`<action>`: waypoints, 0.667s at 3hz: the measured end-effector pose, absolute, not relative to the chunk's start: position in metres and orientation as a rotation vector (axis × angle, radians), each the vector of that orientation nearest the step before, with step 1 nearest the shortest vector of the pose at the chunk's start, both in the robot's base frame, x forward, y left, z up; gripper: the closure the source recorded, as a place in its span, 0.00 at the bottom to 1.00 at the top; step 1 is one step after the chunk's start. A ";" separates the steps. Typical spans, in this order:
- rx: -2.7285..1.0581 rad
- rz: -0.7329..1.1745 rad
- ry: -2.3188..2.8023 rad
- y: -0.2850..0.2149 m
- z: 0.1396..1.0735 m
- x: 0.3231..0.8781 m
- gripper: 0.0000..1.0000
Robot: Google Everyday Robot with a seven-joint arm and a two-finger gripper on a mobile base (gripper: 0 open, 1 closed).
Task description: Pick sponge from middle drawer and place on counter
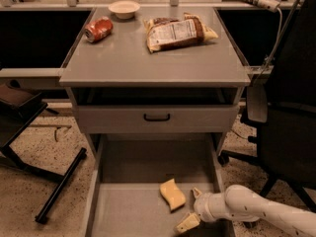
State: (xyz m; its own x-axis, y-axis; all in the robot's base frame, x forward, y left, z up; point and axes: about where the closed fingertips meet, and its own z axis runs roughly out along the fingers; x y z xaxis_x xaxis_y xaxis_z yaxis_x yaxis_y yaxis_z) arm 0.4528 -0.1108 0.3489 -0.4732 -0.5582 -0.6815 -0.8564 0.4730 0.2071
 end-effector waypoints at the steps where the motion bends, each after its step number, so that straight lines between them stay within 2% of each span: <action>1: -1.234 0.750 2.141 -0.087 0.364 0.456 0.00; 2: -1.306 0.791 2.087 -0.059 0.372 0.457 0.00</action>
Offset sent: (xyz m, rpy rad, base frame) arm 0.0061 0.0800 0.0333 0.0477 -0.0469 0.1990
